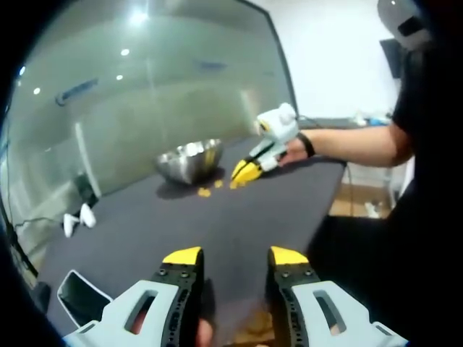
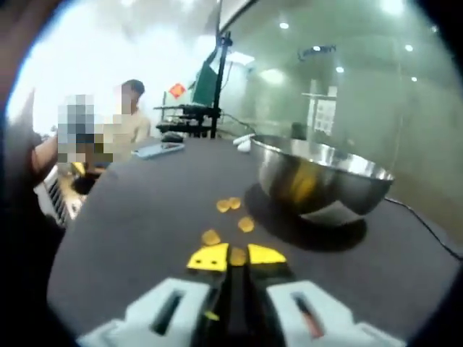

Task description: Pick up the QQ candy scattered on the table and place it into the stainless steel bowl on the table

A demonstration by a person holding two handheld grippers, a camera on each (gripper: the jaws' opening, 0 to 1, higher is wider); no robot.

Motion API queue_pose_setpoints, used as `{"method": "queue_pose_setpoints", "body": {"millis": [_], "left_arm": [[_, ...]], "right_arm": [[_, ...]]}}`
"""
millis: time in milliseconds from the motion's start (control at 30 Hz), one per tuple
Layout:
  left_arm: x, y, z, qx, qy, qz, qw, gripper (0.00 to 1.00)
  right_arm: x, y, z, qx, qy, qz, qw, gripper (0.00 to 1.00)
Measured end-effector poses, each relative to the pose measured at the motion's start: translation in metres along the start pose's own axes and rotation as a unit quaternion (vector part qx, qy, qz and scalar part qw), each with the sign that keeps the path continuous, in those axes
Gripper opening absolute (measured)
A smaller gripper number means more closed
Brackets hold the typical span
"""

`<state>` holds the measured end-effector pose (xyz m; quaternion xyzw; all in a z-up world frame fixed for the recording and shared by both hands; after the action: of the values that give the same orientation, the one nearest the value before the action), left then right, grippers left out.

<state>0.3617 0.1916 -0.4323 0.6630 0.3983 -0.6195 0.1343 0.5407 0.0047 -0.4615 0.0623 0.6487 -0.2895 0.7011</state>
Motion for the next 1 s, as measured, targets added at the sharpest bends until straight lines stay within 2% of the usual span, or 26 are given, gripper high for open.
{"method": "queue_pose_setpoints", "body": {"millis": [133,200,400,500,567,700,900,1000], "left_arm": [[-0.001,0.001,0.000,0.002,0.001,0.001,1.0000,0.37],[-0.001,0.001,0.001,0.004,0.002,0.001,1.0000,0.37],[-0.001,0.004,0.002,0.008,0.002,0.001,1.0000,0.37],[0.000,0.005,0.002,0.008,0.001,0.001,1.0000,0.37],[-0.001,0.006,0.002,0.009,0.002,0.001,1.0000,0.37],[0.000,0.006,0.003,0.010,0.002,0.001,0.9999,0.37],[-0.005,0.004,-0.001,-0.007,0.005,0.017,0.9998,0.36],[-0.012,0.000,-0.005,-0.026,0.010,0.034,0.9990,0.36]], "right_arm": [[-0.011,-0.011,0.013,0.038,0.031,0.037,0.9981,0.09],[-0.013,-0.017,0.016,0.050,0.035,0.037,0.9974,0.09],[-0.021,-0.029,0.015,0.075,0.020,0.034,0.9964,0.09],[-0.035,-0.037,0.019,0.095,0.024,0.053,0.9937,0.09],[-0.046,-0.040,0.022,0.107,0.008,0.066,0.9920,0.09],[-0.065,-0.038,0.024,0.111,-0.014,0.083,0.9902,0.09],[-0.082,-0.023,0.043,0.139,-0.013,0.090,0.9861,0.09],[-0.088,-0.018,0.052,0.148,-0.005,0.095,0.9845,0.09]]}}
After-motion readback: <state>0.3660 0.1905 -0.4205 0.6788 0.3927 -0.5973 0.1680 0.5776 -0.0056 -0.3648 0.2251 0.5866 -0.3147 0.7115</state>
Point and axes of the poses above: the point that each gripper's makers call its tool centre point, and the gripper's own axes: y roughly forward along the fingers, z roughly to its right, x roughly out of its underside, the point moved 3 cm from there along -y, roughly backward along the fingers, and after that the axes turned 2 degrees about z, right-handed, at the moved point
